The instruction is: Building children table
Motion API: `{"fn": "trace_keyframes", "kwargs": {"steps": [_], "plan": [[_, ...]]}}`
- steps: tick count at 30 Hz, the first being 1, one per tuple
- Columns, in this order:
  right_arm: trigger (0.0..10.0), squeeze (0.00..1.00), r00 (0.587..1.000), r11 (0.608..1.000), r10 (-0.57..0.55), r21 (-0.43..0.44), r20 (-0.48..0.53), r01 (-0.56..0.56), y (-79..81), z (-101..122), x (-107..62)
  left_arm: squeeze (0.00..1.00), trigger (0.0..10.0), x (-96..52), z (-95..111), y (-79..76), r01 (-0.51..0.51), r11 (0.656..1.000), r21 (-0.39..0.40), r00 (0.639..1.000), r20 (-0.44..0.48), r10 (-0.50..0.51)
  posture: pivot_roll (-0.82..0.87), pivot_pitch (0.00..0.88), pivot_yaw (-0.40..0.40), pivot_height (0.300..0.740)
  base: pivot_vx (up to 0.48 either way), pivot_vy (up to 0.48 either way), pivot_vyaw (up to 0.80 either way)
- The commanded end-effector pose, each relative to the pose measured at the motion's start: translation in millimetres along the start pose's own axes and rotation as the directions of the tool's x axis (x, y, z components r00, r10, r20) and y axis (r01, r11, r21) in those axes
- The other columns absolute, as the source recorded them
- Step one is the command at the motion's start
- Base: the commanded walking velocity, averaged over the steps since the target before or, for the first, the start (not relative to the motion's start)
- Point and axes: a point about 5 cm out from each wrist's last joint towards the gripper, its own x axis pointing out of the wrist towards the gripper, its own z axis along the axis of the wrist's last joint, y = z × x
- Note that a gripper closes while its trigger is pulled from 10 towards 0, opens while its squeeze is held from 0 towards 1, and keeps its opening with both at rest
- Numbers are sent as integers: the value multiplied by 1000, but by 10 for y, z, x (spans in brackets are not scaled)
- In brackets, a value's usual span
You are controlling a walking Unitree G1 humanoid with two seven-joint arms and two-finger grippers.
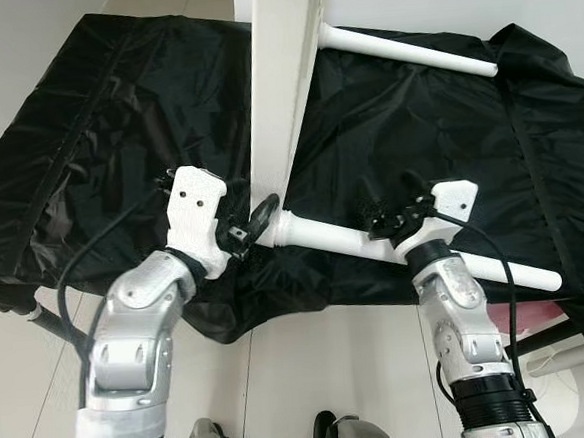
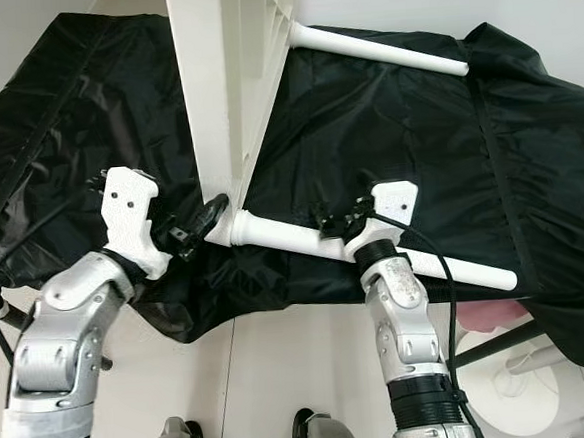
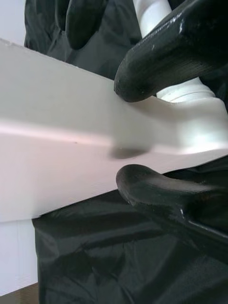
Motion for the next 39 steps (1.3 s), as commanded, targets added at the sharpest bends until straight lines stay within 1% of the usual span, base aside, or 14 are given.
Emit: {"fn": "trace_keyframes", "kwargs": {"steps": [1, 5, 8, 9, 11, 12, 18, 19, 24, 28, 29, 30, 36, 39], "plan": [[10000, 0, 998, 997, -67, -29, -19, 66, -51, -52, -47, 0, 10000, 12, -74, 8, -83, 996, -13, 996, -22, 83, 65, 145, -59, 740, 0, 0, 0], [10000, 0, 996, 996, -89, -34, -27, 88, -34, -74, -59, 0, 10000, 24, -66, 23, -111, 994, -24, 994, -15, 110, 61, 143, -58, 740, 0, 0, 0], [10000, 0, 996, 997, -79, -16, -34, 78, 51, -104, -72, 0, 10000, 66, -30, -9, -100, 990, -99, 995, 6, 101, 59, 140, -62, 740, 0, 0, 0], [10000, 0, 996, 997, -79, -14, -35, 78, 58, -107, -68, 1000, 10000, 69, -25, -48, -72, 987, -144, 997, 21, 76, 59, 138, -66, 740, 0, 0, 0], [10000, 0, 996, 997, -78, -13, -36, 78, 61, -109, -65, 1000, 10000, 70, -22, -75, -54, 983, -174, 998, 31, 61, 59, 138, -66, 740, 0, 0, 0], [10000, 0, 996, 997, -81, -18, -35, 80, 54, -108, -53, 1000, 10000, 73, 2, -116, -44, 990, -137, 998, 42, 50, 61, 136, -68, 740, 0, 0, 0], [10000, 0, 995, 994, -100, -38, -20, 99, -3, -77, 16, 1000, 10000, 106, 45, -202, -3, 992, -123, 997, 70, 12, 63, 133, -77, 740, 0, 0, 0], [10000, 0, 995, 995, -95, -41, -23, 94, 0, -83, 24, 1000, 10000, 103, 31, -245, 38, 991, -125, 997, 66, -30, 63, 130, -77, 740, 0, 0, 0], [10000, 0, 995, 995, -95, -41, -25, 94, 10, -91, 30, 1000, 10000, 103, 36, -248, 42, 992, -121, 997, 67, -34, 63, 130, -76, 740, 0, 0, 0], [10000, 0, 995, 995, -96, -35, -27, 95, 25, -101, 33, 1000, 10000, 148, 68, -231, 24, 997, -76, 997, 71, -19, 64, 128, -77, 740, 0, 0, 0], [10000, 0, 995, 995, -95, -35, -28, 94, 34, -107, 35, 941, 10000, 184, 89, -220, 8, 998, -57, 997, 76, -3, 66, 128, -77, 740, 0, 0, 0], [10000, 0, 995, 995, -94, -33, -30, 93, 48, -116, 41, 0, 10000, 242, 127, -205, -15, 999, -35, 996, 90, 18, 66, 127, -75, 740, 0, 0, 0], [10000, 0, 995, 995, -100, -20, -22, 100, 81, -116, 71, 0, 10000, 409, 213, -179, -50, 998, -24, 991, 122, 53, 59, 127, -66, 740, 0, 0, 0], [10000, 0, 994, 995, -103, -20, -21, 103, 81, -115, 73, 0, 10000, 432, 223, -188, -47, 999, -23, 991, 127, 50, 59, 127, -65, 740, 0, 0, 0]]}}
